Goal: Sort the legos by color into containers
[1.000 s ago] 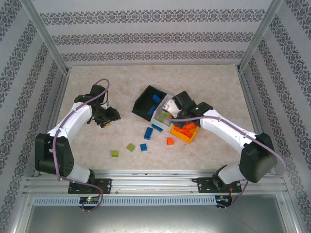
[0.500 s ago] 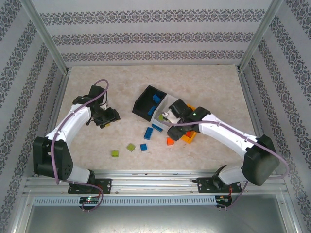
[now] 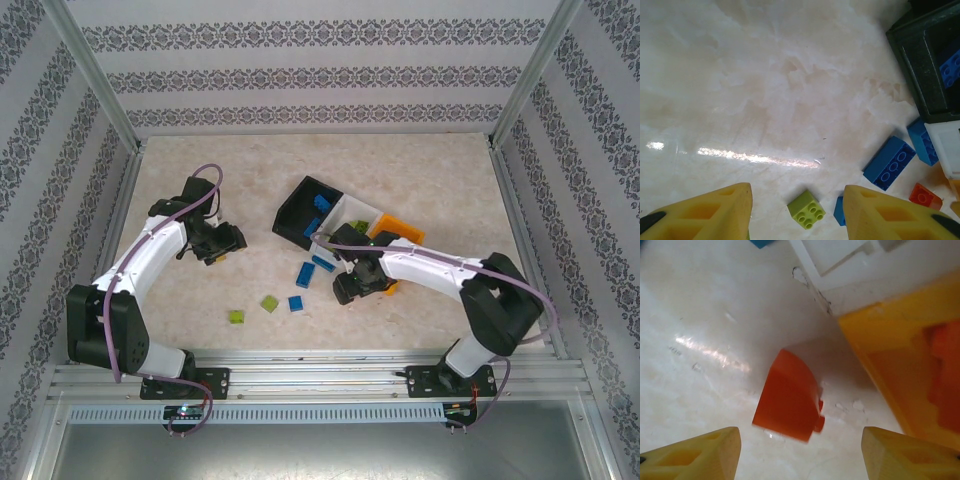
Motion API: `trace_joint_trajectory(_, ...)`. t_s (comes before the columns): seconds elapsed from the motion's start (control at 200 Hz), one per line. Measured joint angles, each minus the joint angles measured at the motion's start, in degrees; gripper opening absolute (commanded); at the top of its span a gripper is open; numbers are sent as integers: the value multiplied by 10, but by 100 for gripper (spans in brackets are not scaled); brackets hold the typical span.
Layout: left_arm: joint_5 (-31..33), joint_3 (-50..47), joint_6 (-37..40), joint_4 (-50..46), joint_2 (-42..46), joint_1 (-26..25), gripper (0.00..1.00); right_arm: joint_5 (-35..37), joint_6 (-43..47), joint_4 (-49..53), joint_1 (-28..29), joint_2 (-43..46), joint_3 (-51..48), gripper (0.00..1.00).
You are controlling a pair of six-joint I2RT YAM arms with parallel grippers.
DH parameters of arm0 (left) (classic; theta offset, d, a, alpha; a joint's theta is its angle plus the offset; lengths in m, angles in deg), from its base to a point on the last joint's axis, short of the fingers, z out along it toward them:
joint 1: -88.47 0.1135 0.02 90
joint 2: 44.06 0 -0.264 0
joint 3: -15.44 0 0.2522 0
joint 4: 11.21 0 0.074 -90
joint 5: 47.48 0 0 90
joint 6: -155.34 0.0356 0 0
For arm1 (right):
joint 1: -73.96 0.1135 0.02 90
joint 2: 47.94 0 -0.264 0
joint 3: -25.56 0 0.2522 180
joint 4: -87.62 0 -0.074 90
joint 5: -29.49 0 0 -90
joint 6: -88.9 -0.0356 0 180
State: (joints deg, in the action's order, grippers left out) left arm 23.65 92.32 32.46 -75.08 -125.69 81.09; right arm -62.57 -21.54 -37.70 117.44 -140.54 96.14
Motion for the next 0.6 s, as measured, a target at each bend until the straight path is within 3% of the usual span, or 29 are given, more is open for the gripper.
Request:
trace_joint_trajectory(0.15,5,0,1,-5,10,0,51,-5,-5,-5,-2,-35,14,58)
trace_joint_trajectory(0.265,11,0,3,-7,12,0,51,-7,-2,-21,-5,-65,24,35)
trace_joint_trajectory(0.345,12,0,3,-9,12,0,51,-9,0,-30,-6,-73,26,24)
trace_joint_trajectory(0.465,12,0,3,-9,12,0,51,-2,2,-20,-11,-53,25,23)
trace_joint_trajectory(0.6,12,1,4,-9,11,0,51,10,14,21,-38,28,28,24)
